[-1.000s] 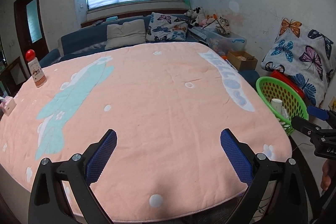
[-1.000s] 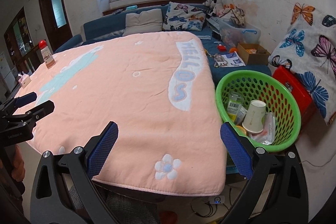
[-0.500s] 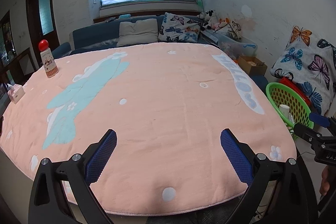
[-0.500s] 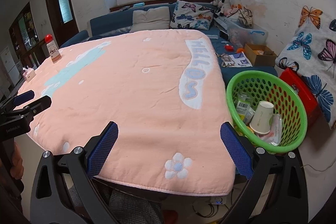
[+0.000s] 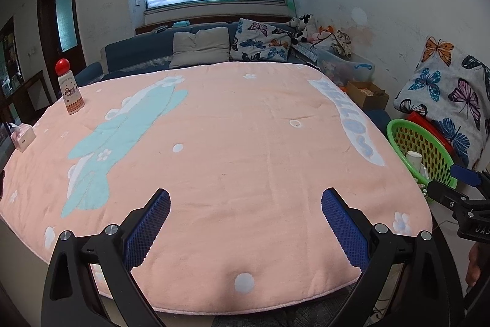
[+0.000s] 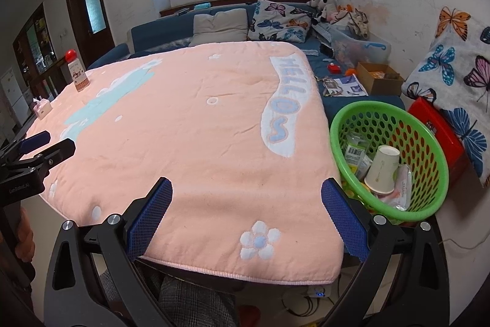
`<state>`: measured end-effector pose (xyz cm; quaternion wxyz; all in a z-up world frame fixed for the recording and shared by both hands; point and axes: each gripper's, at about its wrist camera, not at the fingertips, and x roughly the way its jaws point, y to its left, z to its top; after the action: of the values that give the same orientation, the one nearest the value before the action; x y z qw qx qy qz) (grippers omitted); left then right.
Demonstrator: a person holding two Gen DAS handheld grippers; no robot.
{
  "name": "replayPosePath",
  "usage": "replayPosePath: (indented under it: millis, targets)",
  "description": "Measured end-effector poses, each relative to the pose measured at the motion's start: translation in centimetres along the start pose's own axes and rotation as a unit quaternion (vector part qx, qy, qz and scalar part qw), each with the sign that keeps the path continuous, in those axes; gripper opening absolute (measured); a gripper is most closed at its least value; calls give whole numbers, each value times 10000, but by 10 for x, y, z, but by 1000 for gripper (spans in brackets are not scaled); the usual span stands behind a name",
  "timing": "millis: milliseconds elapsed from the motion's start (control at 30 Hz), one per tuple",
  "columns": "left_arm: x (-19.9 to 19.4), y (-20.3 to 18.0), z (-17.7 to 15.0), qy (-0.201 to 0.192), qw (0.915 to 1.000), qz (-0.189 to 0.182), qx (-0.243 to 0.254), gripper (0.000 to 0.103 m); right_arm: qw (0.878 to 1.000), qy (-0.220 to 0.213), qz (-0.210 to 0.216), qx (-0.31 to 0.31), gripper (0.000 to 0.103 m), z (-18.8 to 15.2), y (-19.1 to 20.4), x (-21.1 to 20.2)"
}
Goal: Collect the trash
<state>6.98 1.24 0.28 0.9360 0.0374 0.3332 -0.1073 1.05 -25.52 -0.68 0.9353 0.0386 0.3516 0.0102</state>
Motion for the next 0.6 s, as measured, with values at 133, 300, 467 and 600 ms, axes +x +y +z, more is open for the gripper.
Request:
replayPosePath:
  millis: [133,300,467,600]
  targets:
    - [0,-1,-1,-6,10000,7,9,96,10000,-5,16,8,97,-1,-1,0]
    - [0,-2,-1,-18,10000,5,16,96,10000,12,28,-25,97,-1,0,1]
    - [-1,-2,-2,-20,10000,-4,2,96,10000,14,44,-36,97,-1,1,1]
    - [-1,-1,-2,-52,10000,11,-14,96,10000,12,43,-28,97,-1,1,1]
